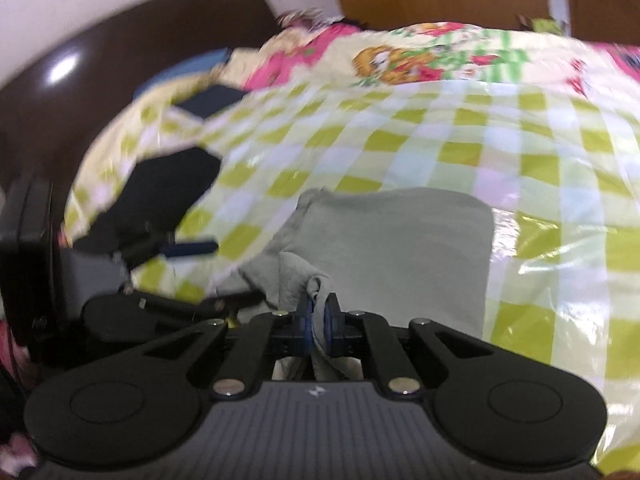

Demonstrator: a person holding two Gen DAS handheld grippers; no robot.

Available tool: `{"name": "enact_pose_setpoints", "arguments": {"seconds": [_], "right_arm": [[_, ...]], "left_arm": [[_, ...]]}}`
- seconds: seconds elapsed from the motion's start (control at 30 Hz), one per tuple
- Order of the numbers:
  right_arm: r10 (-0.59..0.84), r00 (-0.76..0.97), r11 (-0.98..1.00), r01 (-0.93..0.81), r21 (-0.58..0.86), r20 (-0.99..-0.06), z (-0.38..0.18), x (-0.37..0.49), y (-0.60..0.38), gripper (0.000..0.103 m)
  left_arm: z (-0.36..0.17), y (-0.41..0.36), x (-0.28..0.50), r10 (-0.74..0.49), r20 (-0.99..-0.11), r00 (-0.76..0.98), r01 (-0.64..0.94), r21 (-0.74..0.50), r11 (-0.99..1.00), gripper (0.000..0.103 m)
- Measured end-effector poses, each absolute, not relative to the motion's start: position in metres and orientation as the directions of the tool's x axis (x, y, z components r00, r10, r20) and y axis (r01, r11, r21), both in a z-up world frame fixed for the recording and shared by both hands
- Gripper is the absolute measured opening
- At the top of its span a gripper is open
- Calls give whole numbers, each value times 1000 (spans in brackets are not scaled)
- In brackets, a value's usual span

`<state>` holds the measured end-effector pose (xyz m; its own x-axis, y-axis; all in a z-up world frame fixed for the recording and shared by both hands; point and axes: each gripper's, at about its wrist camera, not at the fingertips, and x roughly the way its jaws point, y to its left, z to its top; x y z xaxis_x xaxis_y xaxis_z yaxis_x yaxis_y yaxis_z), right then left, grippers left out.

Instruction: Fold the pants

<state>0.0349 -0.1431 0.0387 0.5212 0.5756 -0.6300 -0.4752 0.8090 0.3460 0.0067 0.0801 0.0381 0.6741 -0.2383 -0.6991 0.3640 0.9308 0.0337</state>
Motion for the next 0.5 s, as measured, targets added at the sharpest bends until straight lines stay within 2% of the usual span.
{"name": "enact_pose_setpoints", "arguments": {"seconds": [0.1, 0.2, 0.4, 0.5], "right_arm": [[580, 541, 808, -474, 349, -610, 44, 32, -152, 6], [572, 558, 809, -505, 301, -601, 44, 23, -153, 6], [569, 561, 792, -570, 218, -601, 33, 5, -139, 6], [585, 553, 781, -581, 229, -593, 27, 5, -135, 6]], "left_arm": [[47, 86, 18, -374, -700, 609, 402, -134, 906, 84], [48, 94, 38, -446, -700, 557, 388, -256, 886, 86], [43, 96, 77, -450, -746, 491, 358, -298, 885, 87], [33, 86, 90, -397, -798, 453, 339, -258, 905, 87]]}}
